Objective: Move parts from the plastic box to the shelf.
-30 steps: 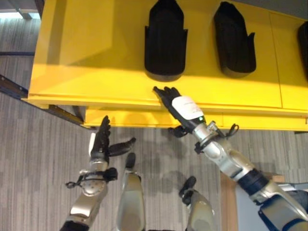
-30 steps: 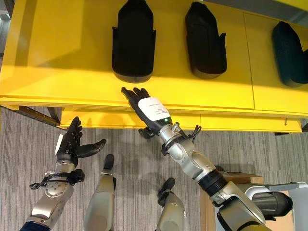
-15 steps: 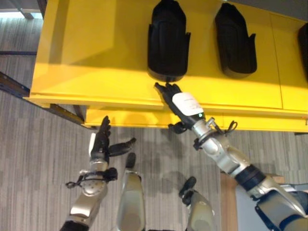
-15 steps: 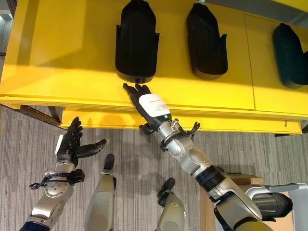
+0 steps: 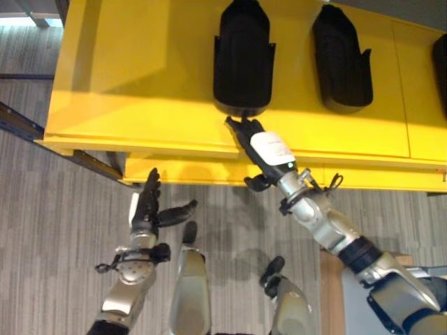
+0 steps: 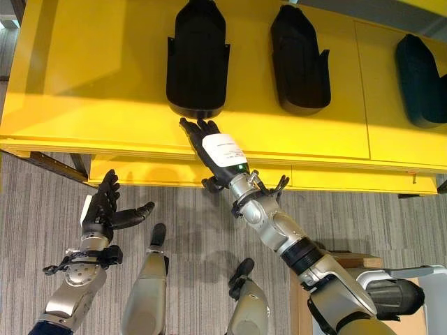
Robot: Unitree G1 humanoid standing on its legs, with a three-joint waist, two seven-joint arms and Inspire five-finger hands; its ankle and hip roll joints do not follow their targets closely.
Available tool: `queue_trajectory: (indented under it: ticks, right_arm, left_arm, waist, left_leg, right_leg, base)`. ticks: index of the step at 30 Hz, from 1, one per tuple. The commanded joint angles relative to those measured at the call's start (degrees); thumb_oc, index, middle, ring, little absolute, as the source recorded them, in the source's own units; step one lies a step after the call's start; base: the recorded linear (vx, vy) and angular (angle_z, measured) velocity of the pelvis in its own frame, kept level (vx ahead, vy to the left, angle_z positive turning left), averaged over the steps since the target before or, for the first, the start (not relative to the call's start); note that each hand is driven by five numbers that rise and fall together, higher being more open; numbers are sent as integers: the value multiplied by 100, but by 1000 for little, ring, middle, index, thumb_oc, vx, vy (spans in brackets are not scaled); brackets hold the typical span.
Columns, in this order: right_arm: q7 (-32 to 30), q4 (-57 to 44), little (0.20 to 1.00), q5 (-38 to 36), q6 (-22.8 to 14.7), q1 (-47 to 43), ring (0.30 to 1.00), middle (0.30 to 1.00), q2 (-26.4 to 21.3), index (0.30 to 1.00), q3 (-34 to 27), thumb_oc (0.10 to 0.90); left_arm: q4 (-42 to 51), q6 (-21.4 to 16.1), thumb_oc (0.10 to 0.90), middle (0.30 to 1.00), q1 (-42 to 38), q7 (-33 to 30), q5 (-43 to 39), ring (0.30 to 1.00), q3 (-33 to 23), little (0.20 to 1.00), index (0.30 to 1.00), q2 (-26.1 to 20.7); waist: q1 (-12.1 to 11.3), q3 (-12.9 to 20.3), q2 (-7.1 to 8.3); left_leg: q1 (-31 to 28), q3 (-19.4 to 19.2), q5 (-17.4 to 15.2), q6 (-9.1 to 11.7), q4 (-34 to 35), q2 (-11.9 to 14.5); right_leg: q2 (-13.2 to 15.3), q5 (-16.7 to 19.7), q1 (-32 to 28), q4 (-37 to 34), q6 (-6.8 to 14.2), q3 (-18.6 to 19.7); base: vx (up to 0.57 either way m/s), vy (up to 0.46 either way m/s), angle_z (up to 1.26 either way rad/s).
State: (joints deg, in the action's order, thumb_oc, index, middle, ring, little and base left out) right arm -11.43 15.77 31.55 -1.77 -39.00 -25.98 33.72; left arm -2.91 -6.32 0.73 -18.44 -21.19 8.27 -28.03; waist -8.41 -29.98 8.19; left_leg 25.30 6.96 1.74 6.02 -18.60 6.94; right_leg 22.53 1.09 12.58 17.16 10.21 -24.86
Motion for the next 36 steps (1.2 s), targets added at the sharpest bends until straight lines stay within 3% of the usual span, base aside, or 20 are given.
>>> queue_trajectory:
  ticks: [1, 36]
  right_arm:
    - [-191, 382, 1000, 51, 147, -325, 1000, 1000, 43, 1000, -157, 900]
    - [-397, 1064, 1000, -84, 373, -670, 1000, 1000, 30, 1000, -319, 900]
  left_arm:
    - [419, -554, 900, 1000, 18, -24, 120, 1000, -47, 1000, 1000, -65]
    - [392, -566, 900, 1000, -41, 38, -2, 1000, 51, 1000, 1000, -137]
  waist:
    - [-64, 365, -12]
    - [-81, 305, -102]
  left_leg:
    - [-285, -444, -94, -379, 332, -17]
    - [-222, -432, -146, -404, 209, -30]
  right_leg:
    - [-38, 264, 124, 527, -33, 140]
    - [-40, 241, 187, 624, -47, 189]
  base:
    - [0, 0, 0]
    - [0, 0, 0]
